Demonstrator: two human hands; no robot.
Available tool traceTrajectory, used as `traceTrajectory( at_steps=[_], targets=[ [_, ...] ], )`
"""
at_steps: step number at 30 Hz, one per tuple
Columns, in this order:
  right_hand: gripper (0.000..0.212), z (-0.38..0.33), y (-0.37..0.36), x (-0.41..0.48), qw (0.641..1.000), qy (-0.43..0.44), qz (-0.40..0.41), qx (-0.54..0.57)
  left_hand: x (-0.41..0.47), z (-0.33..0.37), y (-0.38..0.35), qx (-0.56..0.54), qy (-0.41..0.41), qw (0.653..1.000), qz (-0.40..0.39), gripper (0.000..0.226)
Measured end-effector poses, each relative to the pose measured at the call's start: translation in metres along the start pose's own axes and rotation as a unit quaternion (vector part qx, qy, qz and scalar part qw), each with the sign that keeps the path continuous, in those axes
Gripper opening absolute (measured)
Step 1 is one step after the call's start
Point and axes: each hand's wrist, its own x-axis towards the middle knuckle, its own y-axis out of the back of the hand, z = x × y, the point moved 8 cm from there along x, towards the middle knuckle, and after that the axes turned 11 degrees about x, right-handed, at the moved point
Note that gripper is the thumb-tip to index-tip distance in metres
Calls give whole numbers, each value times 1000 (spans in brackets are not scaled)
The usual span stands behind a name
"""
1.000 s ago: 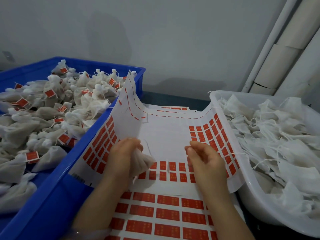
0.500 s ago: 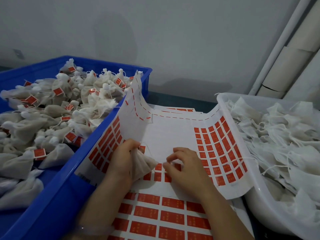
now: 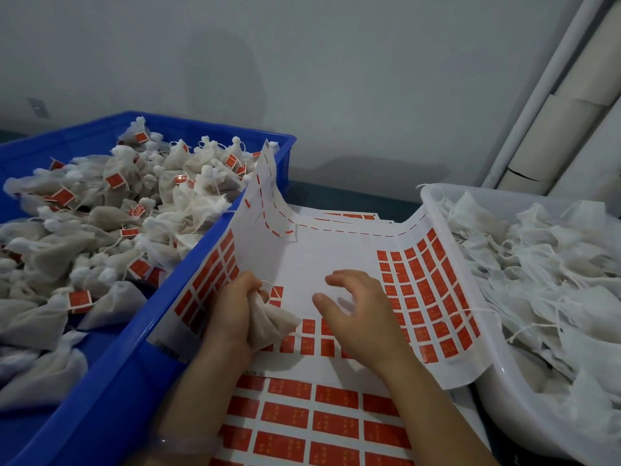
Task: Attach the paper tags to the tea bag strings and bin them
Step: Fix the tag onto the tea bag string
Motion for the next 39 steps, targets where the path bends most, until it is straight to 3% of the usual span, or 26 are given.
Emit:
traceTrajectory(
  at_steps=[4, 6, 13, 30, 35, 39],
  targets=[
    [28, -10, -29, 30, 998, -19, -67, 12, 0, -1, -3, 24, -12, 1000, -3, 15],
    [30, -3, -45, 43, 995, -44, -88, -34, -2, 1, -2, 28, -25, 999, 4, 7],
    [22, 6, -63, 56, 992, -69, -60, -81, -1, 2, -2, 32, -43, 999, 5, 12],
    [18, 6, -69, 53, 990, -45, -87, -103, 0, 1, -3, 53, -44, 998, 0, 6],
    [28, 4, -72, 53, 986, -25, -106, -127, 0, 1, -3, 54, -45, 997, -5, 6],
    [21, 4, -73, 54, 984, -36, -119, -130, 0, 1, -3, 58, -41, 997, -7, 7]
  ],
)
